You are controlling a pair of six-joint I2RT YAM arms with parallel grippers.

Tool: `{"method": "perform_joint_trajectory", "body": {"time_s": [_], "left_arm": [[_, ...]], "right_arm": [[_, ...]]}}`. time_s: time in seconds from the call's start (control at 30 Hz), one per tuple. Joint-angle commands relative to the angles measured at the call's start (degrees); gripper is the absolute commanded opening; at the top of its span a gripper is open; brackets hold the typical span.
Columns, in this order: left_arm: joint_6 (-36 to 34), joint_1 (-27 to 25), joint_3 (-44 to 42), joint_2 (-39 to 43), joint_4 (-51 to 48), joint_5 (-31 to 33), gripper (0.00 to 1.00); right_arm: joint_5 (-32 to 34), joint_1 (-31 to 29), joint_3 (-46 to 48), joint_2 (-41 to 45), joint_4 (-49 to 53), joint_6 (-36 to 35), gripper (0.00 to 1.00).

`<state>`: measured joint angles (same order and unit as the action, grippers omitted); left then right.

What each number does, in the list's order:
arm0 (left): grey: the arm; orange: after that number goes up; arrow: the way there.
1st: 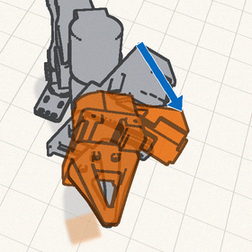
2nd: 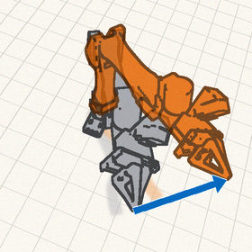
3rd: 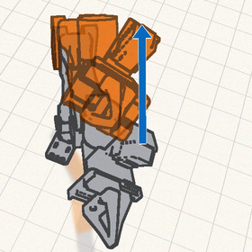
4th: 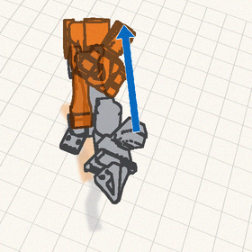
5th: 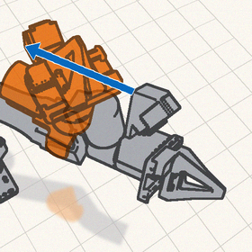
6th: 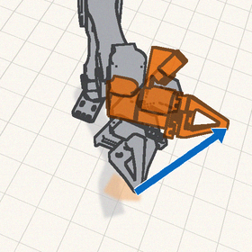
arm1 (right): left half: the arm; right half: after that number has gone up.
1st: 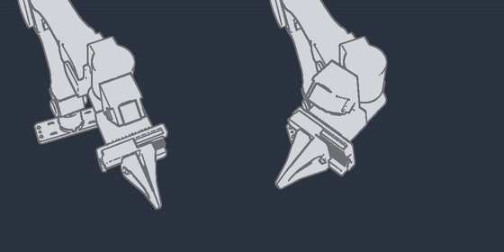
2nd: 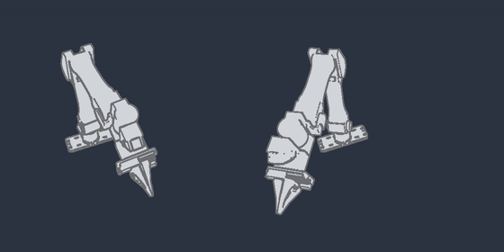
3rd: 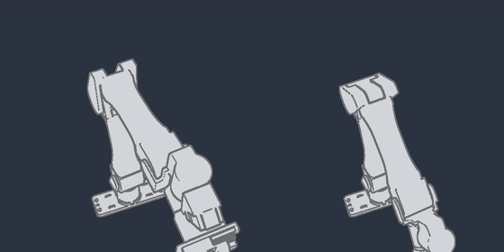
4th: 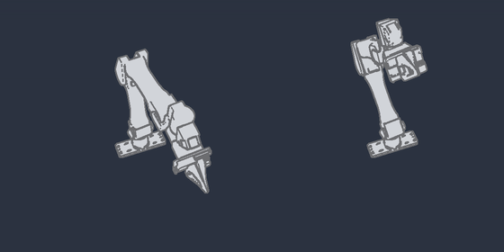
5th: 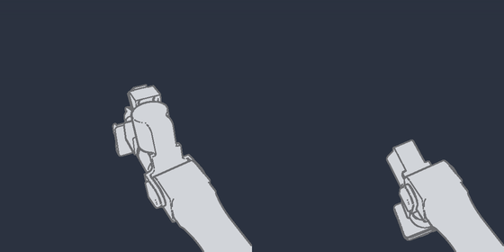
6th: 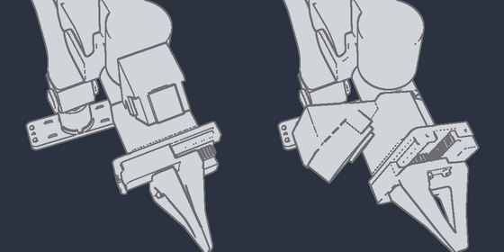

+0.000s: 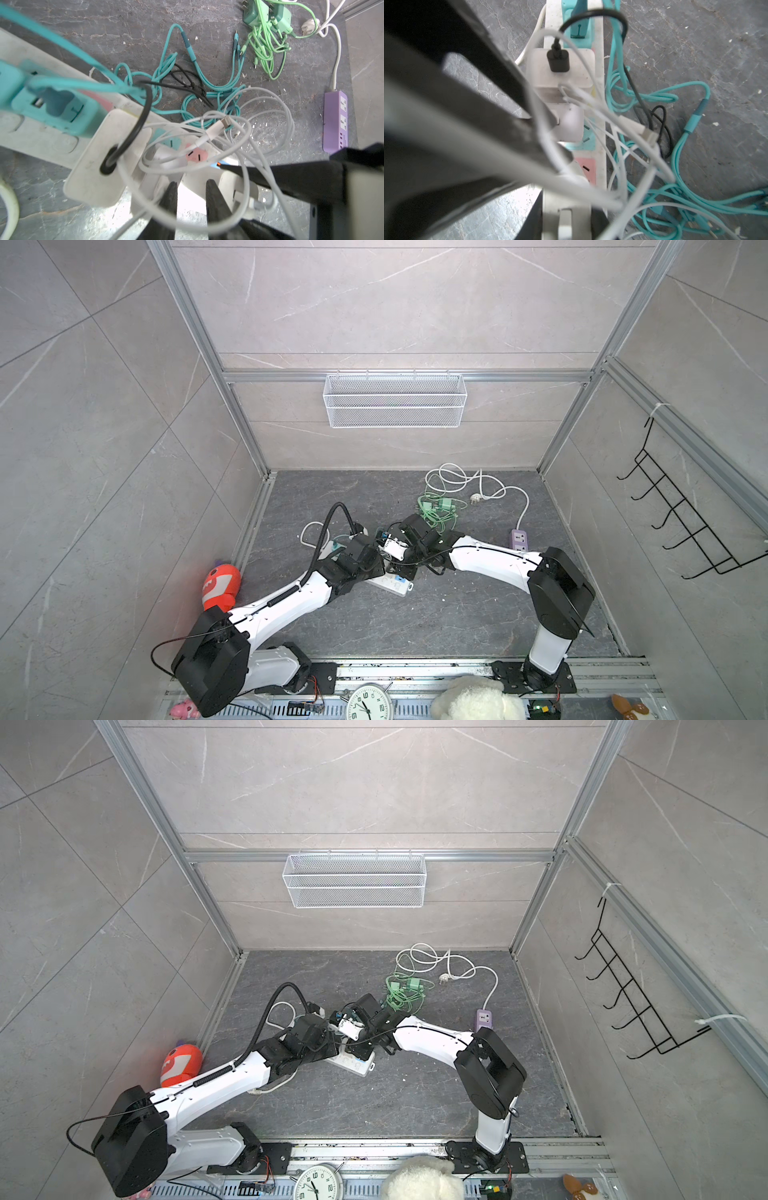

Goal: Insert the plug

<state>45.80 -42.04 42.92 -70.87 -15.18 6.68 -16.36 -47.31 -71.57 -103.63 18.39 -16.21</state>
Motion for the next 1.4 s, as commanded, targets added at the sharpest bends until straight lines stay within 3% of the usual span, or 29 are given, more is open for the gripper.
{"method": "perform_joint_trajectory", "body": {"time_s": [0.0,0.2,0.83,1.13,1.37], "left_arm": [[-2.2,-0.85,-0.29,2.8,-4.05,-3.21,0.29],[-3.15,-0.85,0.5,4.43,-9.23,-2.72,0.29],[-4.42,-0.84,0.68,7.72,-10.48,-3.42,0.29],[-5.95,-0.85,0.15,11.56,-10.71,-2.81,0.3],[-6.12,-0.81,-0.55,13.42,-9.83,-2.16,0.31]], "right_arm": [[1.38,-1.36,-0.1,-2.71,0.15,-1.02,0.0],[2.0,-1.29,-0.41,-2.71,-0.5,-1.04,0.0],[6.75,-0.23,-0.14,-0.58,3.61,-3.24,0.0],[4.06,0.17,-0.63,-1.44,5.11,-3.58,0.0],[2.72,0.19,0.85,2.56,4.62,-2.52,0.0]]}}
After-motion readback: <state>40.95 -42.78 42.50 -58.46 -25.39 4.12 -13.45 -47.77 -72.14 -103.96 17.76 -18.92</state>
